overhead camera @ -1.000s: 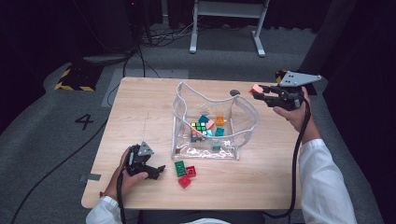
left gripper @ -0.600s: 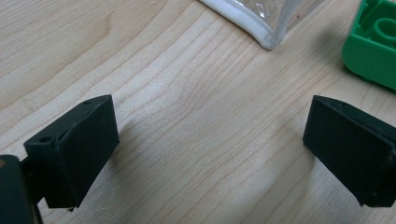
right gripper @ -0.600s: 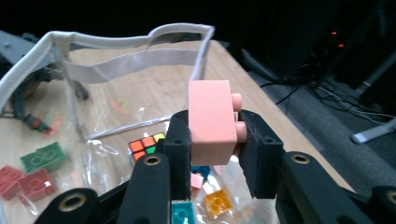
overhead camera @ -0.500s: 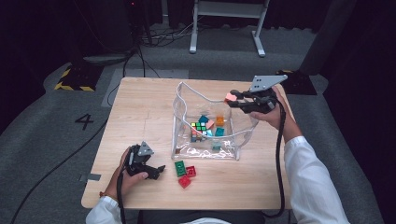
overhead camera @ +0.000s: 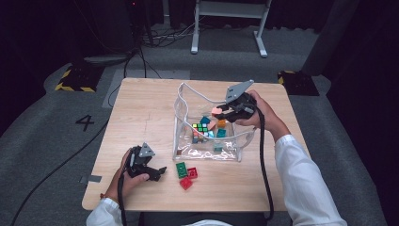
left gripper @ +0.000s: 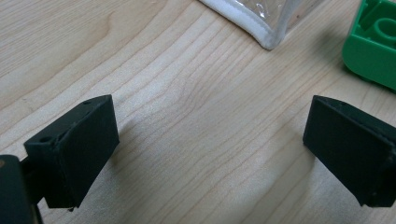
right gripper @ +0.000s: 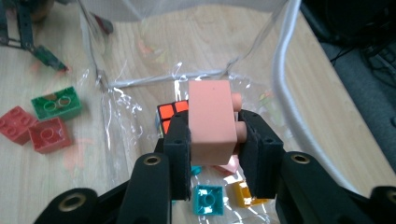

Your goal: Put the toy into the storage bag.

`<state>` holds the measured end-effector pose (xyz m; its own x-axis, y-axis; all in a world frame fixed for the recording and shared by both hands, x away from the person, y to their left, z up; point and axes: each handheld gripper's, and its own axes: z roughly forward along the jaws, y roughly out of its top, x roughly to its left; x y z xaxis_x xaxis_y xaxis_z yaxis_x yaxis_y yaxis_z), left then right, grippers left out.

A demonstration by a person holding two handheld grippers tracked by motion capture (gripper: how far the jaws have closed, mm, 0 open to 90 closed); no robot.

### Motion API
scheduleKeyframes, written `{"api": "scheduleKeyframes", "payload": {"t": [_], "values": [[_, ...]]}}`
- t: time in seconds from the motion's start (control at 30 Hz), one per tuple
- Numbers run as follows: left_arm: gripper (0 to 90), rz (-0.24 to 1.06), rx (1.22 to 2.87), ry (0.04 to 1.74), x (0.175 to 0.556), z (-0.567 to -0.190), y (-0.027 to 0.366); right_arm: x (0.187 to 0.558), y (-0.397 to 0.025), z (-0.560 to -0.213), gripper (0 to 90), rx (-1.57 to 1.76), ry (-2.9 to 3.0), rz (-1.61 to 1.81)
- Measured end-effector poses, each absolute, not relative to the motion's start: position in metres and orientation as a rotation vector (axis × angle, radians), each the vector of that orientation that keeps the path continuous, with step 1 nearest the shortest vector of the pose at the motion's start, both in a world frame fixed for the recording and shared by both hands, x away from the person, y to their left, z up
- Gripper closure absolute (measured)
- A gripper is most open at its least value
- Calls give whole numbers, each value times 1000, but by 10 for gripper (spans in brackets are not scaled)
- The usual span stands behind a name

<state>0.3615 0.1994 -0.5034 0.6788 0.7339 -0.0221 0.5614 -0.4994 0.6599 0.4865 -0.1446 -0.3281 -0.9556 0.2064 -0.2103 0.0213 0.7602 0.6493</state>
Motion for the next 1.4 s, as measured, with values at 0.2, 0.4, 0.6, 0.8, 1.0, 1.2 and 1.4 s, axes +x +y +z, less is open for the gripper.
{"api": "scheduleKeyframes", "payload": {"t": [0.2, 0.4, 0.6, 0.8, 1.0, 1.2, 1.4], "values": [[35, 345, 2241, 991, 361, -503, 199, 494, -137, -339, 668, 207, 2710, 813], [35, 345, 2241, 991, 361, -503, 199, 500, -135, -351, 668, 225, 2763, 591], [35, 345, 2241, 991, 361, -503, 199, 504, -147, -353, 668, 279, 2805, 450], [35, 346, 2241, 991, 361, -503, 199, 508, -171, -350, 668, 343, 2793, 485], [35, 345, 2241, 991, 361, -503, 199, 505, -179, -346, 667, 335, 2791, 514], [35, 345, 2241, 991, 361, -503, 199, 503, -185, -344, 633, 353, 2783, 623], [34, 345, 2241, 991, 362, -503, 199, 494, -194, -339, 569, 383, 2751, 785]]}}
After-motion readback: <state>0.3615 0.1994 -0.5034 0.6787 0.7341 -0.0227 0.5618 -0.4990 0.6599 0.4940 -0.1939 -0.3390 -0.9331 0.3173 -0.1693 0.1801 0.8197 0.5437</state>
